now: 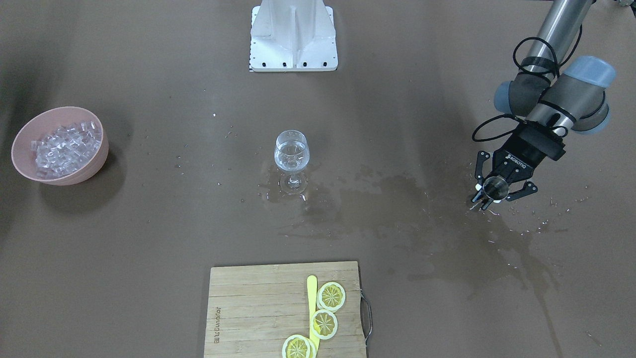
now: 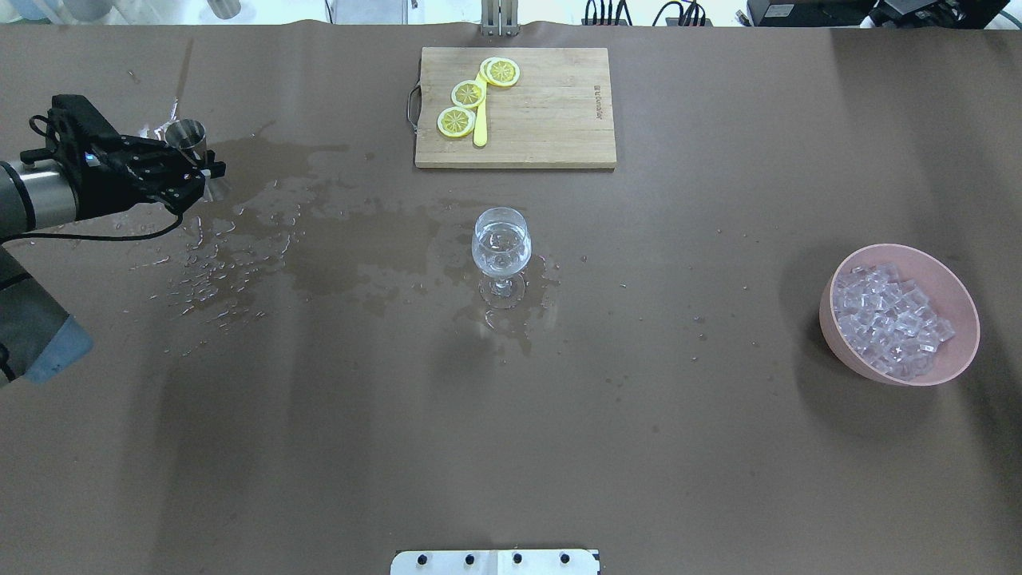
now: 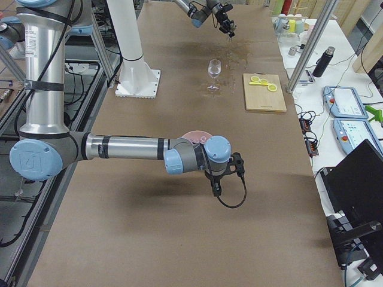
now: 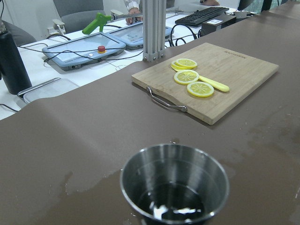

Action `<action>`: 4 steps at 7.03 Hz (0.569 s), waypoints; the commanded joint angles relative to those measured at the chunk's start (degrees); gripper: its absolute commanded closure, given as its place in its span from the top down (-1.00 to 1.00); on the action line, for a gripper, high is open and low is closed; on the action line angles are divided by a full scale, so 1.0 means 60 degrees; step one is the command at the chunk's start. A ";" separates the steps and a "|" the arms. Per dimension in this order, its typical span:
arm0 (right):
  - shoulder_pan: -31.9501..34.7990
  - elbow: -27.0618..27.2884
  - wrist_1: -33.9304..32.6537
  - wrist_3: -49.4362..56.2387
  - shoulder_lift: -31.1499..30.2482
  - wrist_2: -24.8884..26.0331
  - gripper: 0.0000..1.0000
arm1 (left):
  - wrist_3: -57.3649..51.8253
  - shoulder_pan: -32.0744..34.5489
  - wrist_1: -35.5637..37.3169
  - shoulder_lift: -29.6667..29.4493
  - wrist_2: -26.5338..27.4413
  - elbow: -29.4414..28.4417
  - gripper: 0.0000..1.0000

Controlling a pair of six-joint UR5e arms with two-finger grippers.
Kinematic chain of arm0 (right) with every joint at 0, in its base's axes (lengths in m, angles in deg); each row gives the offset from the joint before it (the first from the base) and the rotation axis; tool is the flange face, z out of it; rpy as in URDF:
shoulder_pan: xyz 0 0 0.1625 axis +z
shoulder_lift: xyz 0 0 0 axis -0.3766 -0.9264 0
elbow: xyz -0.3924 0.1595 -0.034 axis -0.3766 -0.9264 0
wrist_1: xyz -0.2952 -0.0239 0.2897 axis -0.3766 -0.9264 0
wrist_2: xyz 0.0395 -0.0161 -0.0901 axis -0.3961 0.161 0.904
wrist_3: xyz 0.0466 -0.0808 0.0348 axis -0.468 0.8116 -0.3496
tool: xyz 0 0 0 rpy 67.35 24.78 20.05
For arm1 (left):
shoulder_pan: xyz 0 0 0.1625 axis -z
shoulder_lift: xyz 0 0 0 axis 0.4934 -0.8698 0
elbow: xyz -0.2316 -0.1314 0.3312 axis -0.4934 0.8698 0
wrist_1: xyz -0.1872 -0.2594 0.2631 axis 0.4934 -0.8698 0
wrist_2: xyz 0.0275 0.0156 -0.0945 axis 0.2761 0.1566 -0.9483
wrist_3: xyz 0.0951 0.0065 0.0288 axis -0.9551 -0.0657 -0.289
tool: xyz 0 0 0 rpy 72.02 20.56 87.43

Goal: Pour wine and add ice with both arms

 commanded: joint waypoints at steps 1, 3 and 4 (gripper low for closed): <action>0.0007 0.0024 0.0001 0.0000 0.0007 0.0000 1.00 | -0.0537 0.0355 0.0176 -0.0448 0.0176 0.0035 -1.00; 0.0007 0.0024 0.0001 0.0000 0.0007 0.0000 1.00 | -0.1259 0.0327 0.0365 -0.0465 0.0780 0.0239 -1.00; 0.0007 0.0038 0.0001 0.0000 -0.0007 -0.0014 1.00 | -0.1245 0.0168 0.0946 -0.0610 0.0809 0.0675 -1.00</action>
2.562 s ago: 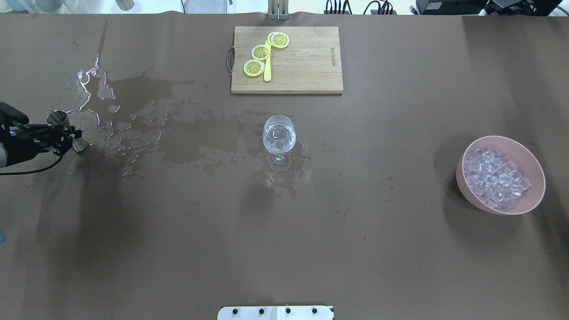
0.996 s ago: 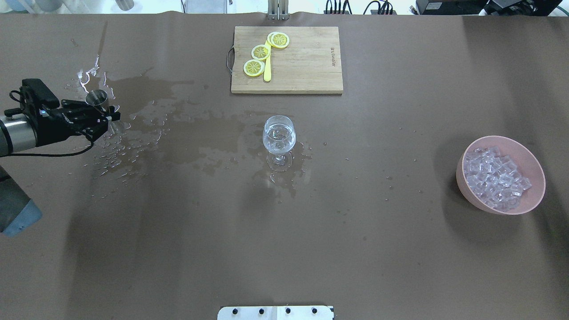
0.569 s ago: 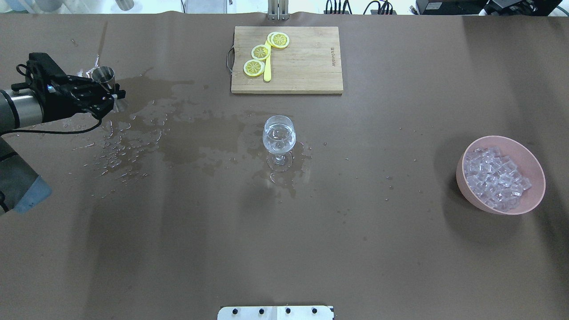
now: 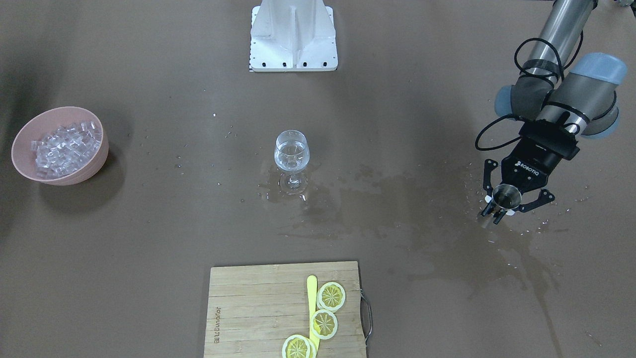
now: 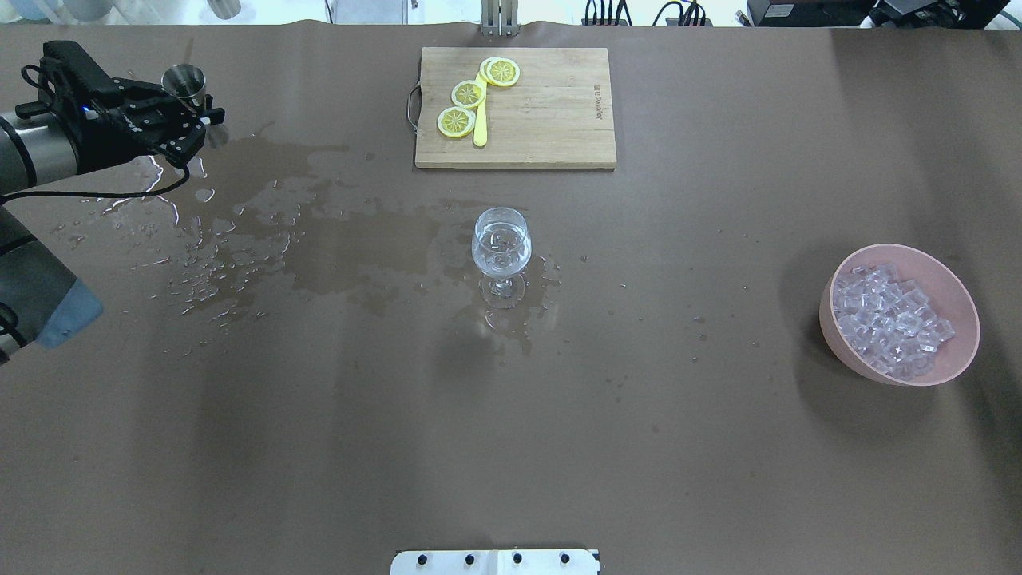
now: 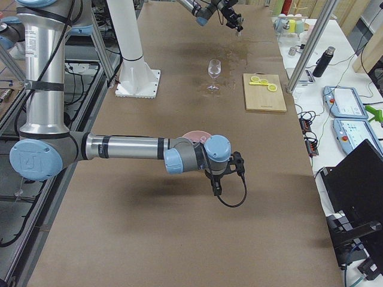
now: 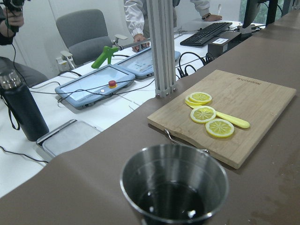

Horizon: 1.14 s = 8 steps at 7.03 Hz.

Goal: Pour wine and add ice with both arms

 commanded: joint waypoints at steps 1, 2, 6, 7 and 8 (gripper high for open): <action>-0.0010 -0.0010 0.0000 0.0000 0.0003 0.0003 1.00 | -0.0081 -0.0587 0.1415 -0.0284 0.0356 0.1156 -1.00; 0.0004 -0.0010 0.0000 -0.0014 0.0003 0.0003 1.00 | -0.0139 -0.1317 0.2381 -0.0416 0.1475 0.1961 -1.00; -0.0010 0.0005 0.0000 -0.0278 0.0018 -0.0011 1.00 | -0.1780 -0.4400 0.5661 -0.2010 0.5353 0.2919 -1.00; 0.0004 0.0019 0.0000 -0.0336 0.0018 -0.0011 1.00 | -0.1852 -0.4415 0.6180 -0.2217 0.5528 0.2907 -1.00; -0.0010 0.0020 0.0000 -0.0525 0.0061 -0.0011 1.00 | -0.3129 -0.4502 0.6432 -0.2393 0.5979 0.2907 -1.00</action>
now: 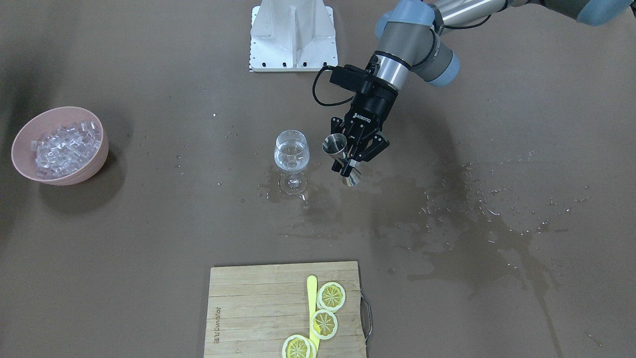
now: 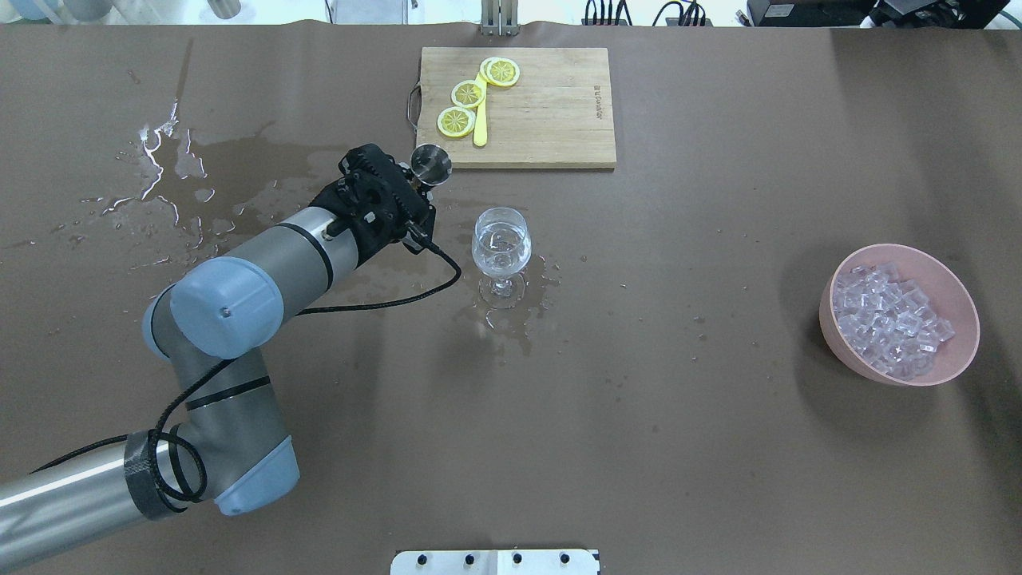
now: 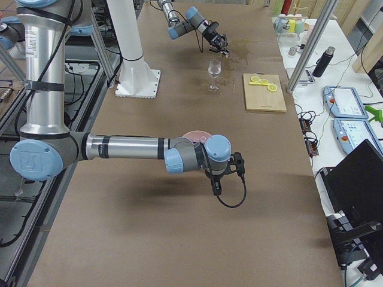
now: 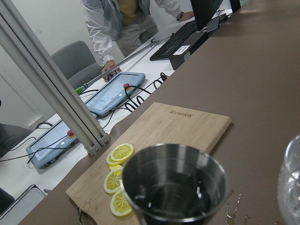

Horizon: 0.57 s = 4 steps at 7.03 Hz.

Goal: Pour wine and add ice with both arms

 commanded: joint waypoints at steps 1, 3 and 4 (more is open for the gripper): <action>-0.0007 0.0005 0.0000 -0.0164 0.0046 0.0000 1.00 | -0.1917 -0.0528 0.0623 -0.0380 0.1238 0.0032 -1.00; -0.0007 -0.0009 0.0000 -0.0179 0.0090 0.0014 1.00 | -0.2681 -0.0825 0.1687 -0.0628 0.1685 0.0075 -1.00; -0.0007 -0.0009 0.0000 -0.0179 0.0104 0.0014 1.00 | -0.3442 -0.0869 0.1810 -0.0775 0.2149 0.0119 -1.00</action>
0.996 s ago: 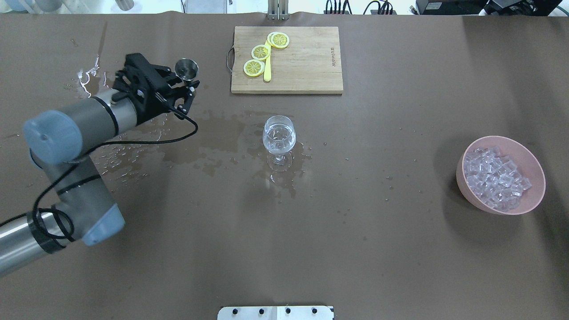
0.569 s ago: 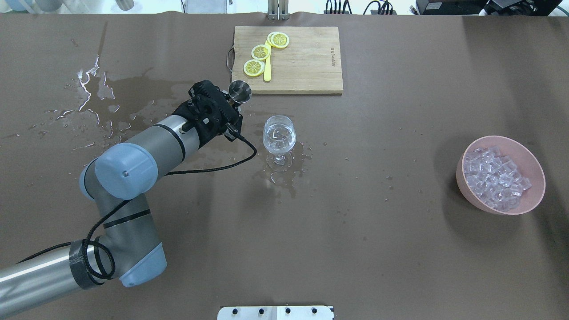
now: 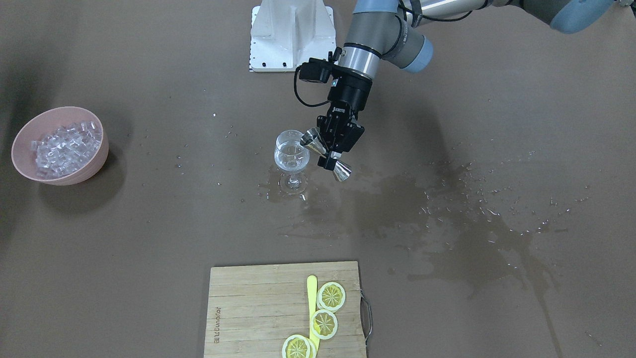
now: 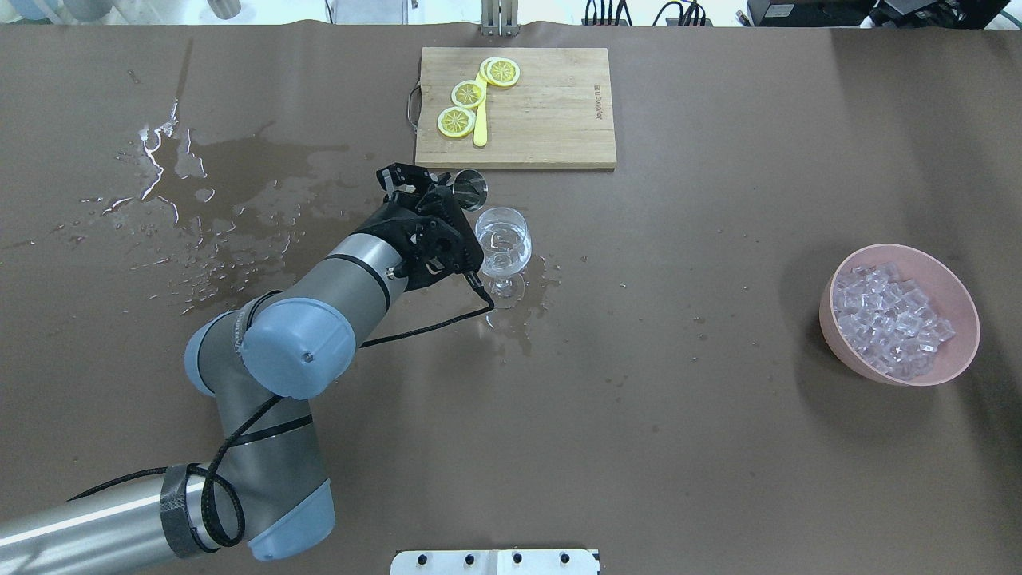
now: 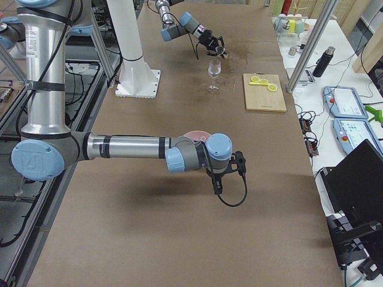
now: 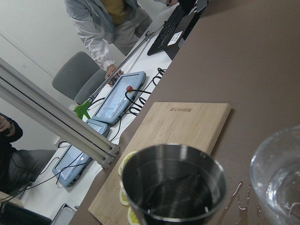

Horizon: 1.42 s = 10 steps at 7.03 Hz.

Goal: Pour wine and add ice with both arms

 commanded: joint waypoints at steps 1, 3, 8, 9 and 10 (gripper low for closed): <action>0.0000 -0.0006 0.0000 -0.0004 0.0022 0.0005 1.00 | -0.0902 -0.0106 0.0748 -0.0241 0.0486 0.0042 -1.00; 0.0000 0.0008 0.0000 -0.0004 0.0022 -0.0010 1.00 | -0.1744 -0.0150 0.1423 -0.0387 0.0792 0.0072 -1.00; 0.0014 0.0023 0.0000 -0.0048 0.0022 -0.0010 1.00 | -0.2851 -0.0618 0.3814 -0.1105 0.1804 0.0673 -1.00; 0.0000 0.0038 0.0000 -0.0048 0.0022 -0.0024 1.00 | -0.3069 -0.0633 0.3814 -0.1062 0.1820 0.0629 -1.00; 0.0000 0.0023 0.0000 -0.0048 0.0022 -0.0082 1.00 | -0.3317 -0.0619 0.3814 -0.1032 0.1820 0.0628 -1.00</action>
